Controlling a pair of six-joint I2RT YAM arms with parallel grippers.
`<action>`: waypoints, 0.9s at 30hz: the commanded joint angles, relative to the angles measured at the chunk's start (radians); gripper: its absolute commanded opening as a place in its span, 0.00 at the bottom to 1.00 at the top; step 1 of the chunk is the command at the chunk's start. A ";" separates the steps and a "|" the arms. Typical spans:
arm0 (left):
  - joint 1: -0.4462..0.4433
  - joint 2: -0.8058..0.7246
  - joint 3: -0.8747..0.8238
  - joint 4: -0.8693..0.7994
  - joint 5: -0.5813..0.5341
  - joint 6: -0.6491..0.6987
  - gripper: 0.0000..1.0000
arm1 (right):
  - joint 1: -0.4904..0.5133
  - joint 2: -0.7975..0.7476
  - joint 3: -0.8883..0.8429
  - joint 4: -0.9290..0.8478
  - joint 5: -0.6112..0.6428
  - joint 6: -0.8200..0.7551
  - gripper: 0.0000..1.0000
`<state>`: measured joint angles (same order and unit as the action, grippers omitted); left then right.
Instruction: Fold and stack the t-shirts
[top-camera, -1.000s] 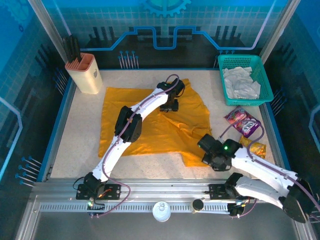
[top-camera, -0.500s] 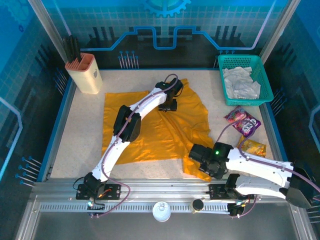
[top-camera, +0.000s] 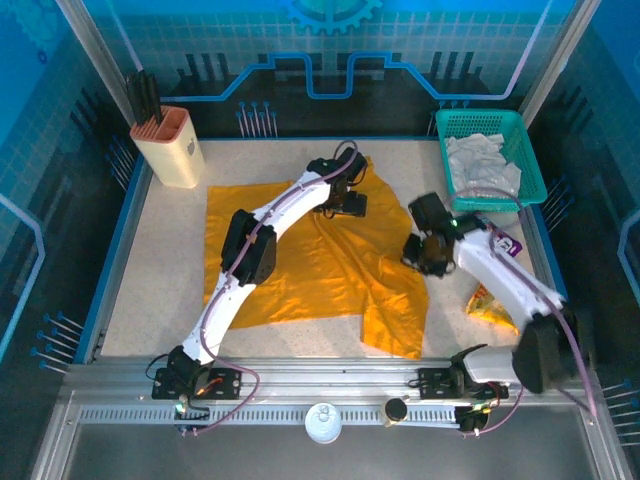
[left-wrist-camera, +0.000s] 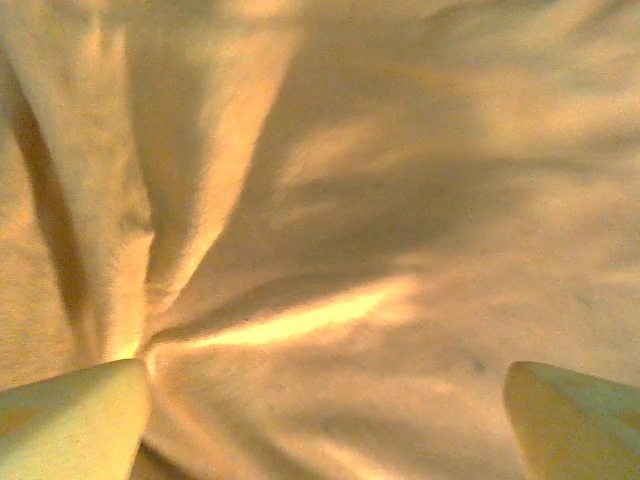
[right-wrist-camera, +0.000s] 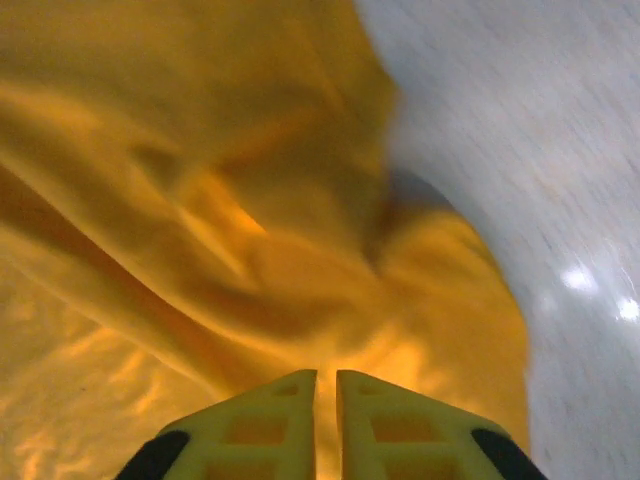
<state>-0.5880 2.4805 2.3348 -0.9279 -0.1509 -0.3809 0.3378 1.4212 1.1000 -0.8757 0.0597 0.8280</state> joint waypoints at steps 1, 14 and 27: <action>-0.013 -0.237 -0.087 0.094 0.012 0.054 0.99 | -0.036 0.188 0.164 0.100 -0.071 -0.230 0.00; 0.225 -0.532 -0.772 0.133 -0.089 -0.144 0.79 | -0.130 0.715 0.596 0.019 -0.005 -0.397 0.00; 0.349 -0.241 -0.611 0.067 -0.112 -0.115 0.64 | -0.157 0.999 0.923 -0.214 0.119 -0.430 0.00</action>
<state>-0.2550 2.1803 1.6711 -0.8074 -0.2440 -0.5148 0.2062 2.3470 1.9625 -0.9909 0.1215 0.4171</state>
